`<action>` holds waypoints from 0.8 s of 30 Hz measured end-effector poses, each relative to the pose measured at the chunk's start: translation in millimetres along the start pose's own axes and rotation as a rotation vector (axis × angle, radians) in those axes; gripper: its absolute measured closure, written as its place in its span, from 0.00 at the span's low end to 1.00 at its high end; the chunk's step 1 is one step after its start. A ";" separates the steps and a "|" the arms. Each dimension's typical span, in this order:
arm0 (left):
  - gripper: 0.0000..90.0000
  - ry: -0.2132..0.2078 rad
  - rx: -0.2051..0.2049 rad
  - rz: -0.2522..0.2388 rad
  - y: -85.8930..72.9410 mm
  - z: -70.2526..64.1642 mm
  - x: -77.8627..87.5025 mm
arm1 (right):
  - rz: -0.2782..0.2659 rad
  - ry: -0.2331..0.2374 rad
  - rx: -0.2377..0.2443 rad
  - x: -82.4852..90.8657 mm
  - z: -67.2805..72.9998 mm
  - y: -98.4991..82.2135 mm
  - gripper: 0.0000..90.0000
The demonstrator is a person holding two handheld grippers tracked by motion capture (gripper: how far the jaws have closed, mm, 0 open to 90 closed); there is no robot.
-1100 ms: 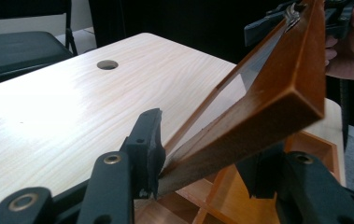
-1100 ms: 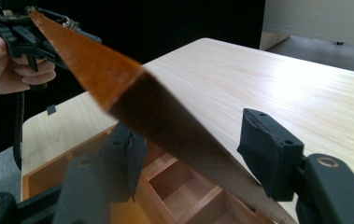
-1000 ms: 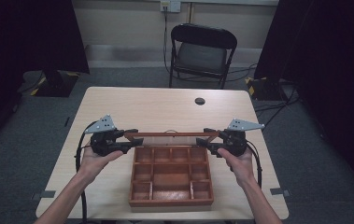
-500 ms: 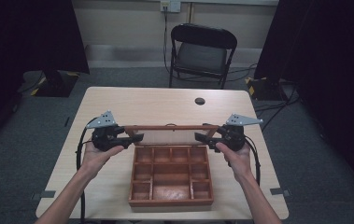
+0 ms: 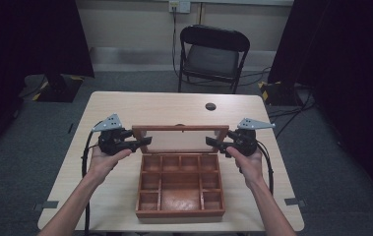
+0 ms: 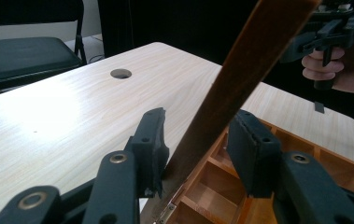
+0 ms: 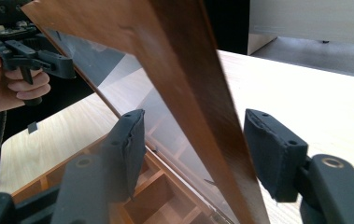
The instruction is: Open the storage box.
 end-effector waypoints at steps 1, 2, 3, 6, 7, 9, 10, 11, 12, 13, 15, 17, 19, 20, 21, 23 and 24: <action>0.63 0.003 -0.006 0.005 -0.1 1.1 0.1 | -0.002 0.001 -0.001 -0.6 -0.4 0.0 0.44; 0.63 0.004 -0.002 0.003 -0.2 1.5 -0.4 | -0.003 0.003 0.003 -1.2 -0.5 0.0 0.44; 0.63 0.006 0.001 0.003 -0.3 1.9 -0.8 | -0.001 0.002 0.005 -1.8 -0.6 0.0 0.44; 0.63 0.008 0.006 0.008 -1.1 3.8 -2.3 | 0.008 -0.003 0.001 -3.5 -2.4 -1.1 0.45; 0.63 0.011 0.003 0.018 -1.9 4.9 -2.8 | 0.010 -0.004 -0.001 -4.1 -3.5 -1.5 0.45; 0.63 0.019 0.006 0.029 -3.6 6.0 -5.0 | 0.012 -0.004 -0.006 -5.2 -6.0 -2.5 0.46; 0.63 0.018 0.008 0.029 -4.0 6.5 -5.8 | 0.014 -0.003 -0.006 -6.0 -7.0 -2.9 0.47; 0.63 0.020 0.007 0.029 -4.1 8.0 -6.0 | 0.016 -0.006 -0.005 -6.6 -7.7 -3.3 0.47; 0.63 0.019 0.012 0.025 -4.2 8.4 -6.4 | 0.021 -0.009 -0.003 -8.1 -8.4 -4.0 0.48; 0.63 0.021 0.014 0.024 -4.4 9.1 -6.8 | 0.026 -0.012 0.001 -8.8 -8.8 -4.5 0.48; 0.63 0.022 0.014 0.017 -4.6 9.9 -7.2 | 0.035 -0.011 0.001 -11.1 -10.2 -6.1 0.49; 0.63 0.025 0.021 0.015 -5.0 10.4 -7.8 | 0.038 -0.007 -0.001 -12.6 -11.4 -6.9 0.49; 0.63 0.024 0.020 0.024 -5.9 11.9 -8.7 | 0.042 -0.010 -0.001 -13.9 -12.0 -7.7 0.50; 0.63 0.026 0.020 0.030 -6.8 12.8 -9.5 | 0.041 -0.007 -0.001 -14.5 -12.2 -7.9 0.50; 0.63 0.030 0.023 0.037 -8.2 13.5 -10.2 | 0.040 -0.008 -0.001 -14.9 -12.4 -8.1 0.50; 0.62 0.032 0.033 0.046 -10.7 14.0 -11.7 | 0.038 -0.008 0.000 -15.0 -12.9 -8.2 0.51; 0.62 0.036 0.030 0.054 -13.3 15.1 -12.7 | 0.037 -0.008 0.000 -15.1 -13.2 -8.3 0.51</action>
Point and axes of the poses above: each handheld gripper's, and its own axes: x roughly backward along the jaws, y roughly out of its top, z roughly to its left, the point moved 2 cm from there along -x, roughly forward along the jaws, and after that the axes turned 4 degrees about -y, right-handed, at the moved point
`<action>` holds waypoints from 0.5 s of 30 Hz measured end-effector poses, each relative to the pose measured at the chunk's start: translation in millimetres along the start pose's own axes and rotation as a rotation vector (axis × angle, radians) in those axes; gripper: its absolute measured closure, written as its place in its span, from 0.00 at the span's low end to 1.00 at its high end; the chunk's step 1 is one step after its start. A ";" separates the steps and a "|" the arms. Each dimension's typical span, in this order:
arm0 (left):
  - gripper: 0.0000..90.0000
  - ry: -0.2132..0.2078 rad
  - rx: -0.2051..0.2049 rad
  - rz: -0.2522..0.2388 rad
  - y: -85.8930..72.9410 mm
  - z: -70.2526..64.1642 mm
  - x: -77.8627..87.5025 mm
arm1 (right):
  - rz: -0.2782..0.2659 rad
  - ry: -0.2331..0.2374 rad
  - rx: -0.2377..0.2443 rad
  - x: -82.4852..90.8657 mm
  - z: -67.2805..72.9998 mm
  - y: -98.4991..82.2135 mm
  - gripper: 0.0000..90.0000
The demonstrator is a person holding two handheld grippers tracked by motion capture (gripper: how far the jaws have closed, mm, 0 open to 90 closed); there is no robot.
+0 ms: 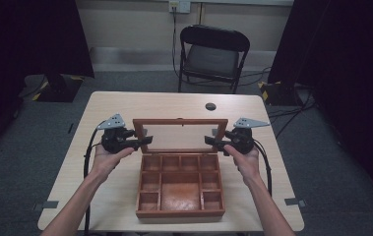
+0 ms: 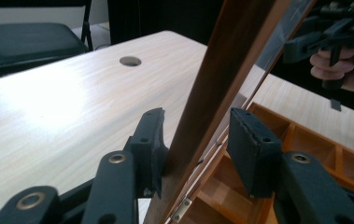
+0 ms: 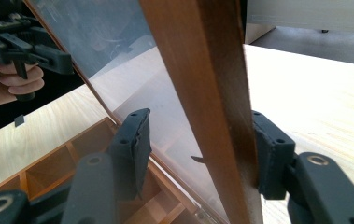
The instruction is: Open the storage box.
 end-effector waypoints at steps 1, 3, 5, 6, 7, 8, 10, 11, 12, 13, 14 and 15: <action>0.60 0.001 0.008 -0.001 -1.8 0.2 -1.4 | 0.000 -0.002 -0.001 -0.1 -0.3 -0.3 0.51; 0.58 0.014 0.017 0.014 -6.7 2.1 -3.6 | 0.003 -0.007 -0.001 -0.5 -0.8 -0.8 0.52; 0.59 0.016 0.012 0.027 -9.7 4.7 -4.5 | 0.002 -0.014 0.001 -1.0 -1.8 -1.6 0.52; 0.60 0.019 0.015 0.027 -10.3 5.6 -4.4 | 0.002 -0.013 -0.001 -1.1 -2.1 -1.7 0.52; 0.62 0.017 0.022 0.028 -11.1 7.0 -3.9 | 0.001 -0.014 -0.001 -1.2 -2.2 -1.8 0.52; 0.63 0.015 0.015 0.029 -12.1 8.1 -3.7 | 0.001 -0.017 -0.003 -1.4 -2.2 -1.8 0.52; 0.66 0.017 0.010 0.039 -13.9 7.4 -5.2 | 0.001 -0.019 -0.004 -2.1 -2.8 -2.3 0.52; 0.66 0.022 0.003 0.051 -14.0 7.5 -5.2 | 0.002 -0.018 -0.003 -2.6 -3.2 -2.7 0.52; 0.66 0.024 0.000 0.049 -13.5 7.9 -5.3 | 0.008 -0.019 -0.007 -3.1 -3.2 -3.3 0.51; 0.67 0.025 0.006 0.051 -13.2 8.0 -5.6 | 0.013 -0.023 -0.004 -4.1 -3.4 -4.0 0.50; 0.67 0.024 0.005 0.052 -13.1 8.3 -5.8 | 0.018 -0.022 -0.005 -5.2 -3.5 -4.8 0.49; 0.67 0.023 0.008 0.048 -13.0 8.6 -6.1 | 0.022 -0.023 -0.006 -6.4 -3.7 -5.5 0.48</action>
Point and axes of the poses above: each handheld gripper's, and its own axes: x roughly backward along the jaws, y roughly out of its top, z roughly to its left, the point moved 2 cm from there along -x, roughly forward along the jaws, and after that the axes turned 4 degrees about -y, right-handed, at the moved point
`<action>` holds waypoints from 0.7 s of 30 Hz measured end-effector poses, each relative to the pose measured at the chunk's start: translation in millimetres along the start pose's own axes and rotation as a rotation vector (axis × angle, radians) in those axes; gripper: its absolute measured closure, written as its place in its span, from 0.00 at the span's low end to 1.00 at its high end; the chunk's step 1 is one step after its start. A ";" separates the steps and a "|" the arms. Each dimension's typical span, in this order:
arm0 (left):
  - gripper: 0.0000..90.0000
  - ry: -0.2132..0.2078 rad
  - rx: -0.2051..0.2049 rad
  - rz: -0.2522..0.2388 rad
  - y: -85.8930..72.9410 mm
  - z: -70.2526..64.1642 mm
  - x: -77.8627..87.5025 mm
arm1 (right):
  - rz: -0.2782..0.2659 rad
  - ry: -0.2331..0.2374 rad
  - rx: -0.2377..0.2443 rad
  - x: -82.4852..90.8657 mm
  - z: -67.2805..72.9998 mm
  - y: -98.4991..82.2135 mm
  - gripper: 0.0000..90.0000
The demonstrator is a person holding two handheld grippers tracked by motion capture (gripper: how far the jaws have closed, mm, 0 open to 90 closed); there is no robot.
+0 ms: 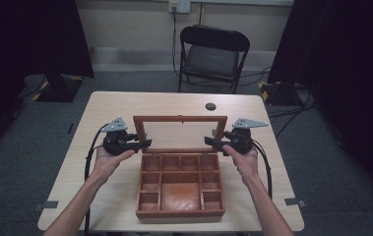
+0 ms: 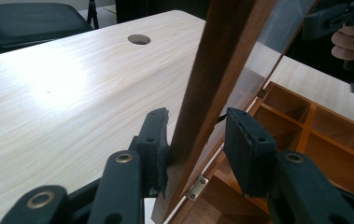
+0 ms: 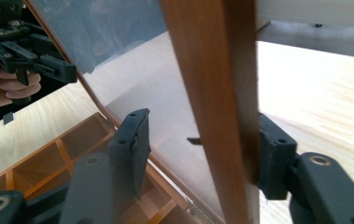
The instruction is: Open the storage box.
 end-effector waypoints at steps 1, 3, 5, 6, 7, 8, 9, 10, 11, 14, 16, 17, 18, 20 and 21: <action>0.67 0.002 0.000 0.000 0.1 0.5 -0.2 | 0.004 -0.001 0.001 -1.3 -0.2 -0.5 0.47; 0.67 0.003 0.005 -0.003 0.4 1.2 -1.0 | 0.012 -0.001 0.000 -3.9 -0.9 -1.6 0.46; 0.68 0.002 0.010 -0.005 0.2 3.1 -1.4 | 0.026 -0.010 0.004 -6.4 -2.0 -3.3 0.45; 0.68 0.001 0.010 -0.010 0.0 4.1 -1.7 | 0.030 -0.012 0.002 -7.8 -2.7 -4.3 0.45; 0.68 0.002 0.018 -0.019 -0.1 4.5 -2.5 | 0.034 -0.014 -0.002 -9.0 -3.3 -5.3 0.46; 0.68 -0.002 0.020 -0.016 0.3 5.7 -2.9 | 0.035 -0.019 -0.001 -9.8 -3.9 -6.1 0.46; 0.68 -0.002 0.019 -0.013 0.7 6.5 -3.1 | 0.033 -0.023 -0.001 -10.4 -4.6 -6.5 0.47; 0.68 -0.002 0.019 -0.012 1.5 7.2 -3.8 | 0.032 -0.025 -0.003 -10.6 -5.1 -6.6 0.47; 0.69 -0.003 0.021 -0.010 2.5 7.5 -4.5 | 0.027 -0.028 -0.002 -11.0 -6.0 -7.0 0.49; 0.69 0.003 0.015 0.002 5.1 9.1 -6.3 | 0.025 -0.035 -0.009 -11.7 -10.1 -10.4 0.52; 0.69 0.002 0.024 -0.002 5.1 10.3 -7.2 | 0.026 -0.036 -0.009 -12.3 -12.7 -12.8 0.54; 0.69 0.002 0.027 -0.005 5.0 11.3 -8.1 | 0.025 -0.036 -0.011 -12.2 -13.3 -13.2 0.54; 0.69 0.007 0.026 -0.005 5.0 12.4 -8.8 | 0.024 -0.039 -0.013 -12.5 -13.9 -13.4 0.55; 0.69 0.008 0.032 -0.003 5.6 14.8 -10.8 | 0.021 -0.047 -0.016 -13.8 -15.2 -13.1 0.55; 0.69 0.011 0.036 -0.005 5.8 16.2 -11.7 | 0.020 -0.051 -0.014 -14.5 -15.8 -12.8 0.55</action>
Point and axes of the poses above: each handheld gripper's, and its own axes: x roughly backward along the jaws, y roughly out of its top, z roughly to its left, the point moved 2 cm from there along -x, roughly forward along the jaws, and after that the axes turned 4 degrees about -y, right-handed, at the moved point
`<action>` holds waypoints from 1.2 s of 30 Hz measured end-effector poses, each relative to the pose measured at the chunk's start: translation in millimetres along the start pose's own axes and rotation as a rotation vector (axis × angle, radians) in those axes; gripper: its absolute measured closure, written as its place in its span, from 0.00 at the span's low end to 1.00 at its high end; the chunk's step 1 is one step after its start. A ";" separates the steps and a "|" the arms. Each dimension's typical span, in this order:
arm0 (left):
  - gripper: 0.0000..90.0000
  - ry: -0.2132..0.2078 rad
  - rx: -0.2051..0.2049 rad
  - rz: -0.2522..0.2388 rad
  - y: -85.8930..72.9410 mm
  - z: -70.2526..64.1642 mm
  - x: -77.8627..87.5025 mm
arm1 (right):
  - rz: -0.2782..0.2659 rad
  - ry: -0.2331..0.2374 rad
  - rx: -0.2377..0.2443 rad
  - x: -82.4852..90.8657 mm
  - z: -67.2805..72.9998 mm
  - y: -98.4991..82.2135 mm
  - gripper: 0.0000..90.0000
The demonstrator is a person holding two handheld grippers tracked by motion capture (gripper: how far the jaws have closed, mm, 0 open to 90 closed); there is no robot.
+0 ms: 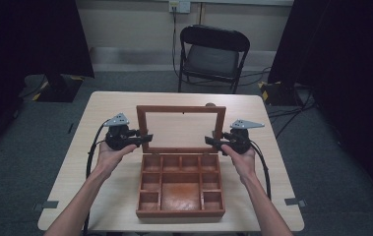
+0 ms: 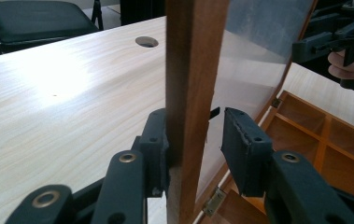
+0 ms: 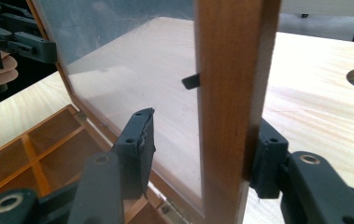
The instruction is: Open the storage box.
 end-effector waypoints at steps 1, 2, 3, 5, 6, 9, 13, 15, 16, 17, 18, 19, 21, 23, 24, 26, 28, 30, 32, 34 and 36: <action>0.69 -0.005 0.006 -0.006 -0.1 1.1 -0.9 | 0.000 -0.005 -0.001 -0.7 -0.5 0.2 0.55; 0.69 -0.005 0.019 -0.010 -0.2 2.7 -2.5 | -0.001 -0.010 -0.002 -1.0 -1.0 0.2 0.56; 0.69 -0.009 0.027 -0.013 -0.3 3.9 -4.0 | -0.005 -0.012 -0.002 -1.4 -1.8 0.0 0.56; 0.69 -0.013 0.038 -0.016 -0.4 7.0 -6.0 | -0.005 -0.013 -0.002 -1.7 -3.3 -0.7 0.58; 0.69 -0.015 0.042 -0.019 -0.9 8.3 -6.8 | -0.004 -0.012 -0.003 -1.8 -4.0 -0.8 0.58; 0.68 -0.019 0.044 -0.031 -2.8 8.2 -6.4 | -0.012 0.004 -0.001 -1.5 -6.4 -1.9 0.59; 0.69 -0.021 0.068 -0.049 -4.8 9.1 -6.7 | -0.016 0.007 0.001 -1.4 -6.9 -2.0 0.60; 0.69 -0.020 0.062 -0.041 -4.5 8.9 -6.5 | -0.017 0.006 0.001 -1.6 -6.8 -2.2 0.59; 0.68 -0.015 0.060 -0.032 -4.4 8.4 -6.2 | -0.017 0.008 0.001 -1.5 -6.8 -2.2 0.59; 0.68 -0.015 0.057 -0.025 -4.7 8.5 -6.2 | -0.017 0.007 0.001 -1.3 -6.6 -2.3 0.59; 0.68 -0.019 0.065 -0.022 -5.6 8.1 -7.4 | -0.018 0.008 0.002 -1.2 -6.5 -2.3 0.59; 0.68 -0.026 0.074 -0.014 -6.9 7.6 -8.4 | -0.019 0.007 0.003 -1.3 -6.6 -2.5 0.59; 0.66 -0.013 0.061 0.001 -9.6 5.5 -8.6 | -0.020 0.004 0.001 -1.5 -6.2 -3.1 0.58; 0.66 -0.020 0.065 0.003 -12.0 5.4 -7.5 | -0.022 0.009 0.006 -1.4 -5.4 -4.2 0.58; 0.67 -0.019 0.069 0.006 -13.8 5.8 -6.9 | -0.017 0.009 0.008 -1.2 -5.0 -5.0 0.57; 0.68 -0.012 0.066 0.013 -16.3 6.0 -6.4 | -0.013 0.007 0.008 -1.4 -4.7 -6.9 0.56; 0.68 -0.010 0.063 0.024 -18.6 6.1 -7.3 | 0.000 0.005 0.009 -2.5 -4.8 -8.9 0.54; 0.68 -0.005 0.065 0.022 -20.2 6.4 -7.4 | 0.004 0.001 0.009 -3.6 -5.1 -9.8 0.53; 0.68 -0.010 0.073 0.017 -21.0 7.0 -8.0 | 0.001 -0.002 0.009 -4.2 -4.8 -10.3 0.52; 0.69 -0.004 0.066 0.027 -21.9 8.2 -8.6 | 0.010 -0.003 0.006 -5.3 -4.2 -11.9 0.51; 0.69 0.004 0.065 0.032 -22.9 8.4 -9.3 | 0.020 -0.008 0.005 -6.8 -4.7 -14.6 0.51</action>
Point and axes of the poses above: each handheld gripper's, and its own axes: x roughly backward along the jaws, y roughly out of its top, z roughly to its left, the point moved 2 cm from there along -x, roughly forward along the jaws, and after that the axes turned 4 degrees about -y, right-handed, at the moved point
